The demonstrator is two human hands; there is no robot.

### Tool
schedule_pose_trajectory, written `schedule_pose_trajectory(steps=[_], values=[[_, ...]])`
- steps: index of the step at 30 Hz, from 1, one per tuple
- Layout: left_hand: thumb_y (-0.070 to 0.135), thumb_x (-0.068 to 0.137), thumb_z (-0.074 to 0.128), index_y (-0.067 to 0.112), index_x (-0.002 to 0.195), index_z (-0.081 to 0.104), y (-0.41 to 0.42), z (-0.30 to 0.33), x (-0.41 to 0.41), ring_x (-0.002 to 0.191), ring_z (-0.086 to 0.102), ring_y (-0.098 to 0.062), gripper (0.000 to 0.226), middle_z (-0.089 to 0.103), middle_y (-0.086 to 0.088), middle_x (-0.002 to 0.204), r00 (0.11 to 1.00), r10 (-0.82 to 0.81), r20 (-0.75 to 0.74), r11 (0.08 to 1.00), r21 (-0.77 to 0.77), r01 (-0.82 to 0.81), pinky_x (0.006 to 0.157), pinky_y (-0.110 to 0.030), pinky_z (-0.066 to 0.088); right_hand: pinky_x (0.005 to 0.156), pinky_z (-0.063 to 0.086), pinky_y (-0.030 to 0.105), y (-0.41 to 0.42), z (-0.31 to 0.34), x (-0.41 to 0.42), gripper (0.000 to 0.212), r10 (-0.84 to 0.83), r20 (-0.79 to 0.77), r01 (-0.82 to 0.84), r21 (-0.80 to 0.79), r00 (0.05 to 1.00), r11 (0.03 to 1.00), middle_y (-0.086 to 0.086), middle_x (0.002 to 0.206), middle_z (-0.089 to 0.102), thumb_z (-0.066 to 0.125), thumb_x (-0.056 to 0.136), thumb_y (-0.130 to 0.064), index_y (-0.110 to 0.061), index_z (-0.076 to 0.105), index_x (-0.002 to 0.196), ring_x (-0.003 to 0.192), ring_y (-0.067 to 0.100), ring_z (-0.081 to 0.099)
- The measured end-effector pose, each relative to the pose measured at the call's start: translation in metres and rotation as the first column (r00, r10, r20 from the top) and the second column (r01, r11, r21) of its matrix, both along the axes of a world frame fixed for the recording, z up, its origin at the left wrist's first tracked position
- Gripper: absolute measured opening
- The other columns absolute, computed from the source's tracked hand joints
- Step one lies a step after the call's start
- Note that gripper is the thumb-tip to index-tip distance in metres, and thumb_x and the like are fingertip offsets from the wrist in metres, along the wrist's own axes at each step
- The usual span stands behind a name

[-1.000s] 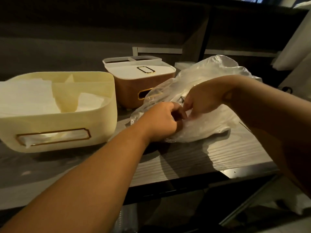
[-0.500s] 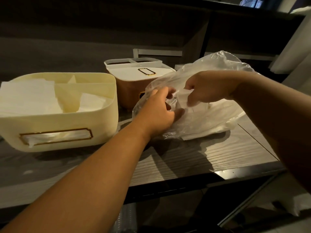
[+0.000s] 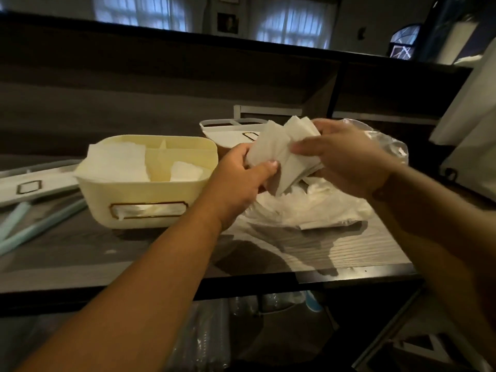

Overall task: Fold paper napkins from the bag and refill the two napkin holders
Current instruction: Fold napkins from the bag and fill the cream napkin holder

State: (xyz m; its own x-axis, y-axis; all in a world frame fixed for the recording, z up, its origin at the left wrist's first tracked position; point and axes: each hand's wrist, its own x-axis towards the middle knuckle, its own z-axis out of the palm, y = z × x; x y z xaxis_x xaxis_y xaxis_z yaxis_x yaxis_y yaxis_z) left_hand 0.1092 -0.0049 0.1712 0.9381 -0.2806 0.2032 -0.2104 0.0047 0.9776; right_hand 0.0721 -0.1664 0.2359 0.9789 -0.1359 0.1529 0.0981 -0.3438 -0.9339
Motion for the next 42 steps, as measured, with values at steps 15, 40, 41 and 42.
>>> schedule_pose_trajectory(steps=[15,40,41,42], values=[[0.032,0.078,0.085,0.047,0.138,0.043,0.116,-0.062,-0.083,0.119,0.052,-0.003,0.075,0.046,0.016,0.138,0.945,0.240,0.222,0.885,0.349,-0.307,0.099,-0.034,0.051,0.083,0.061,0.037,0.079,-0.109,-0.019,0.032,0.331,-0.100,-0.206,0.606,0.938,0.768,0.014,0.116,0.073,0.057,0.097,-0.002,-0.006,0.058,0.128,0.105,0.027,0.072],[0.033,0.098,0.062,0.027,0.101,0.067,0.101,-0.048,-0.064,0.086,0.062,-0.004,0.009,0.067,0.015,0.094,0.908,0.359,0.215,0.842,0.346,-0.414,0.078,-0.030,0.056,0.076,0.059,0.029,0.073,-0.119,-0.013,0.039,0.332,-0.077,-0.205,0.651,0.940,0.731,0.013,0.121,0.070,0.051,0.097,0.007,-0.010,0.057,0.131,0.104,0.024,0.072],[0.033,0.097,0.063,0.028,0.101,0.066,0.101,-0.045,-0.064,0.086,0.062,-0.003,0.007,0.067,0.017,0.093,0.909,0.360,0.211,0.848,0.332,-0.413,0.078,-0.030,0.057,0.076,0.060,0.030,0.073,-0.120,-0.012,0.040,0.333,-0.077,-0.206,0.650,0.940,0.731,0.013,0.121,0.070,0.051,0.097,0.007,-0.010,0.056,0.132,0.104,0.025,0.072],[0.033,0.096,0.065,0.030,0.101,0.065,0.101,-0.042,-0.063,0.087,0.061,-0.002,0.006,0.065,0.018,0.093,0.910,0.356,0.213,0.851,0.328,-0.410,0.078,-0.029,0.057,0.077,0.060,0.031,0.073,-0.119,-0.013,0.040,0.338,-0.074,-0.212,0.651,0.938,0.729,0.014,0.121,0.070,0.051,0.096,0.007,-0.009,0.056,0.132,0.105,0.026,0.071]])
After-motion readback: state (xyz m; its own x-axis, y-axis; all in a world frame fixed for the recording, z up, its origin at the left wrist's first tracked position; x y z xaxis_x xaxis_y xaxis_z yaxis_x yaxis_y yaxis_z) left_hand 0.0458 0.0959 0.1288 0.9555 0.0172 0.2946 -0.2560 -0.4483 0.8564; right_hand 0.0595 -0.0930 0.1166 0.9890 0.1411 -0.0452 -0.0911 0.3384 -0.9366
